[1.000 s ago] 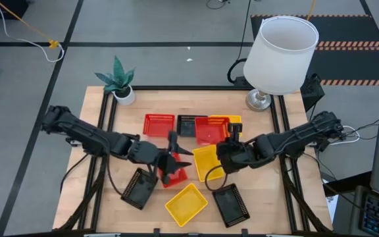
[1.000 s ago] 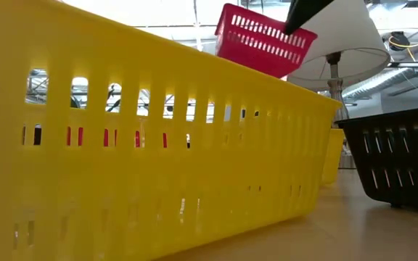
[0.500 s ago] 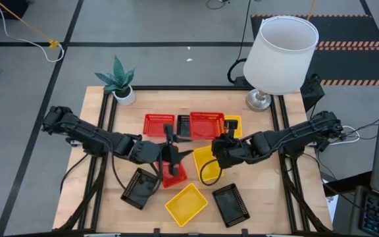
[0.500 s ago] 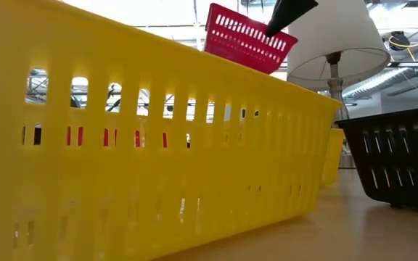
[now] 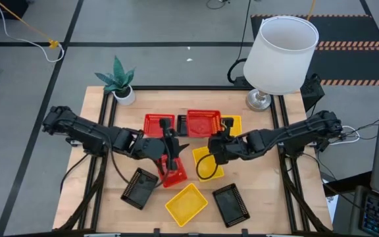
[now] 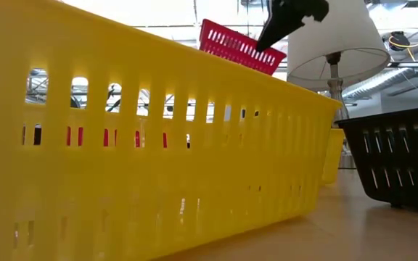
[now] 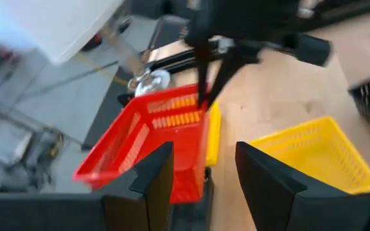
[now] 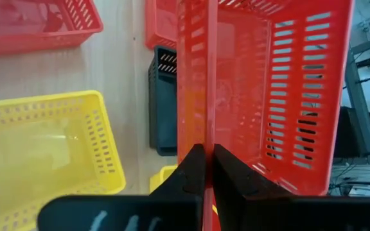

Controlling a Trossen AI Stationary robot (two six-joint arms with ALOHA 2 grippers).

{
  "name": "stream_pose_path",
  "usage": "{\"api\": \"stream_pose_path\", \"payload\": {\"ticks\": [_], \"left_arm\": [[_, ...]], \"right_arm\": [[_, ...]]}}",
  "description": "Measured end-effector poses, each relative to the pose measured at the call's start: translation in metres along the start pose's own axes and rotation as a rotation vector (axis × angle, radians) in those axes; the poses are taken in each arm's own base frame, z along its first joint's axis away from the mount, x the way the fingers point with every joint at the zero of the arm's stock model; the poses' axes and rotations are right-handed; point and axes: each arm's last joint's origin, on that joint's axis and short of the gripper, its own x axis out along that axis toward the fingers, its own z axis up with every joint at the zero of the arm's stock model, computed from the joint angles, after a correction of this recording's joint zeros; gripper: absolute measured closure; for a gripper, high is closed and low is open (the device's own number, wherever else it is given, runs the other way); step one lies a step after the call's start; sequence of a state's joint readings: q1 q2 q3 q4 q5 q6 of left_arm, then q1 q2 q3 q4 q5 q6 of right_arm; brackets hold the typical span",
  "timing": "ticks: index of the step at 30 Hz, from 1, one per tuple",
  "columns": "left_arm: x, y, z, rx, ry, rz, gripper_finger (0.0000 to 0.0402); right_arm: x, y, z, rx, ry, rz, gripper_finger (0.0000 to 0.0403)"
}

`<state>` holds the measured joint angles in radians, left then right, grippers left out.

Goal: Stack baskets by color
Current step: Stack the bottom right red bin on top of the top red bin

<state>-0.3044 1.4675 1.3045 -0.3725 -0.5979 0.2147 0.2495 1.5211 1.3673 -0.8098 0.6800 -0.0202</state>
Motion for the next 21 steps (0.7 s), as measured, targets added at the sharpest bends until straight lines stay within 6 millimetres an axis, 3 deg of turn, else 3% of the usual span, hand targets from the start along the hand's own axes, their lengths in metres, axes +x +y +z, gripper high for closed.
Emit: {"api": "stream_pose_path", "payload": {"ticks": [3,7,14,17,21], "left_arm": [[-0.002,-0.005,0.000,0.074,-0.011,-0.057,0.0243],[-0.003,-0.008,-0.002,0.033,0.009,-0.064,0.0245],[0.026,-0.007,-0.009,0.038,0.092,0.042,0.0243],[0.041,-0.006,-0.013,0.074,0.119,0.089,0.0222],[0.057,-0.008,-0.018,0.090,0.137,0.102,0.0166]], "right_arm": [[0.005,-0.002,0.000,0.015,-0.013,-0.008,0.0399],[0.012,-0.001,0.000,0.020,-0.030,-0.015,0.0399],[0.023,0.000,-0.001,0.002,-0.073,-0.027,0.0399],[0.025,0.001,-0.003,-0.024,-0.069,-0.028,0.0399],[0.029,0.001,-0.005,-0.039,-0.065,-0.033,0.0399]]}}
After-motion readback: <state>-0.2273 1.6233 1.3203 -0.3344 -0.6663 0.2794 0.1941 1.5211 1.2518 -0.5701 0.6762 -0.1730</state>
